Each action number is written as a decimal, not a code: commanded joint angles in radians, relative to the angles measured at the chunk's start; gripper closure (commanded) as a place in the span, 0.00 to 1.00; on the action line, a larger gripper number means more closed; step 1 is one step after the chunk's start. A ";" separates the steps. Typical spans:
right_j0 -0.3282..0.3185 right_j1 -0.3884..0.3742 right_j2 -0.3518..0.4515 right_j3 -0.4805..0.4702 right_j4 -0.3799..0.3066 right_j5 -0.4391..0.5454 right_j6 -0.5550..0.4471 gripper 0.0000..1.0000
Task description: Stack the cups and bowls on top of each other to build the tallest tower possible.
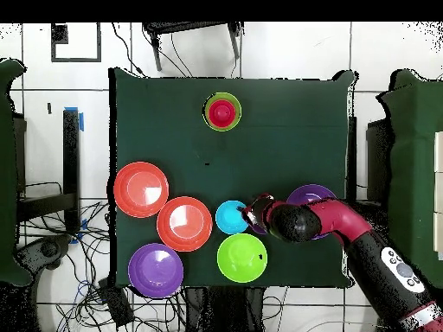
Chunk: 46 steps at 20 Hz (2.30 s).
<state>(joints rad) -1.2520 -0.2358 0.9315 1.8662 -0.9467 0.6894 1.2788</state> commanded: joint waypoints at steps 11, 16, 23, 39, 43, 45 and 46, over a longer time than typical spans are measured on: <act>0.095 -0.003 -0.108 0.055 -0.099 -0.142 -0.033 0.00; 0.091 0.001 -0.105 0.037 -0.142 -0.218 -0.057 1.00; 0.092 -0.004 -0.104 0.009 -0.124 -0.207 -0.104 1.00; 0.138 -0.101 0.036 -0.087 0.069 -0.009 -0.221 1.00; 0.175 -0.072 0.054 -0.180 0.125 0.079 -0.298 1.00; 0.196 -0.053 0.069 -0.234 0.141 0.108 -0.340 1.00; 0.211 -0.040 0.071 -0.268 0.147 0.128 -0.364 1.00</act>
<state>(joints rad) -1.1347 -0.3116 0.9553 1.8121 -0.8356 0.6491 1.2786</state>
